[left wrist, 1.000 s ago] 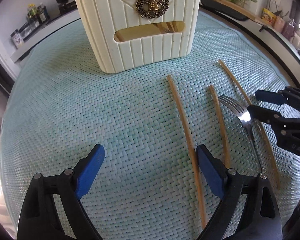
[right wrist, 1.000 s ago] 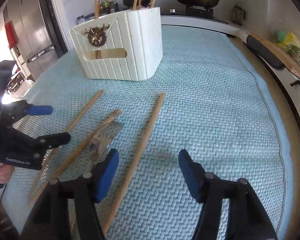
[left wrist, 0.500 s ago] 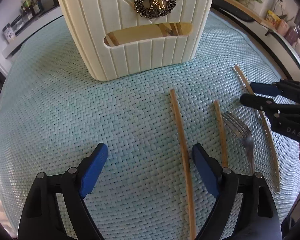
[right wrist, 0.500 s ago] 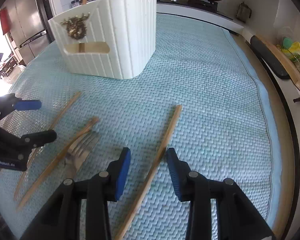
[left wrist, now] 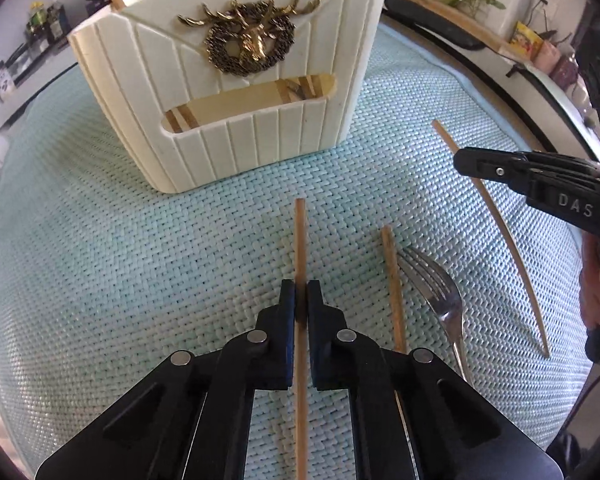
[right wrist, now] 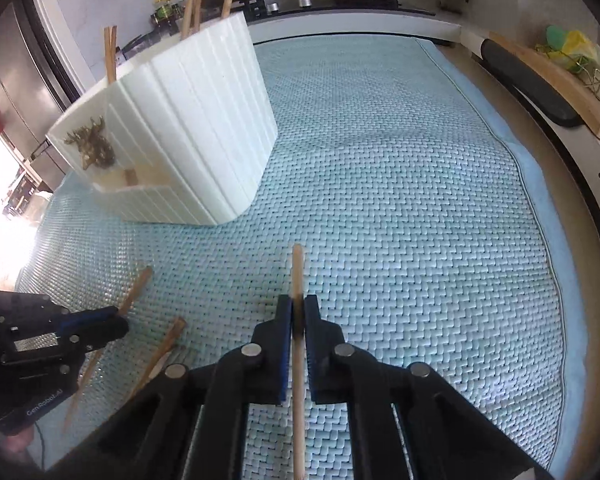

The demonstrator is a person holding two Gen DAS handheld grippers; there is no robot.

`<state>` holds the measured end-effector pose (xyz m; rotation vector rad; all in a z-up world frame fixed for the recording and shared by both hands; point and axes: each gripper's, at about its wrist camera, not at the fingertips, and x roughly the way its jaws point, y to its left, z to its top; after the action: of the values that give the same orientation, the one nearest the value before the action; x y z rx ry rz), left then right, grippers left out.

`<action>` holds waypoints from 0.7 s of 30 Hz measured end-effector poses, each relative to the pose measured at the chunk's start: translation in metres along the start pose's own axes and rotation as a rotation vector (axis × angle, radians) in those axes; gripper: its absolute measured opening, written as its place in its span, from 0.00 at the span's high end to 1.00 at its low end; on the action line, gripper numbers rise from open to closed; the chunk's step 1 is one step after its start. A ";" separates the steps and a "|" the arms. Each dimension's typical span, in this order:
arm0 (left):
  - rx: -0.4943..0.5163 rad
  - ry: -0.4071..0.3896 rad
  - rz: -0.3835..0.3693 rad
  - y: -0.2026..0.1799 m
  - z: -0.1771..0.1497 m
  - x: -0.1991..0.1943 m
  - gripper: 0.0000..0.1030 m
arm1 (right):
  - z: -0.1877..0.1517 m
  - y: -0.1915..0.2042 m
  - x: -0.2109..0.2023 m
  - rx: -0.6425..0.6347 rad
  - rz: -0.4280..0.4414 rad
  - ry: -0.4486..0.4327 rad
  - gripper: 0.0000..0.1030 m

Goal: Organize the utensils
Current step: 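Lift both chopsticks upright and carry them over the cream caddy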

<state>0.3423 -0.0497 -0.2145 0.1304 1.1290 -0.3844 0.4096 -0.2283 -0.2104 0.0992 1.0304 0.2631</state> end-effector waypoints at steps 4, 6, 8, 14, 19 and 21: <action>-0.065 -0.108 -0.035 0.011 -0.008 -0.042 0.96 | -0.002 0.003 -0.040 0.007 0.061 -0.088 0.94; -0.089 -0.172 -0.052 0.019 -0.012 -0.069 0.96 | -0.004 0.006 -0.065 0.006 0.095 -0.142 0.94; -0.109 -0.235 -0.068 0.045 0.001 -0.094 0.96 | -0.009 0.013 -0.092 0.000 0.127 -0.197 0.94; -0.166 -0.413 -0.107 0.046 -0.028 -0.164 0.96 | -0.034 0.037 -0.162 -0.055 0.157 -0.352 0.94; -0.177 -0.518 -0.085 0.036 -0.050 -0.190 0.96 | -0.057 0.060 -0.201 -0.125 0.113 -0.443 0.94; -0.182 -0.550 -0.081 0.035 -0.056 -0.197 0.95 | -0.061 0.066 -0.210 -0.145 0.089 -0.471 0.94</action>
<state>0.2345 0.0454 -0.0648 -0.1744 0.6209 -0.3583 0.2437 -0.2228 -0.0532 0.0713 0.5383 0.3743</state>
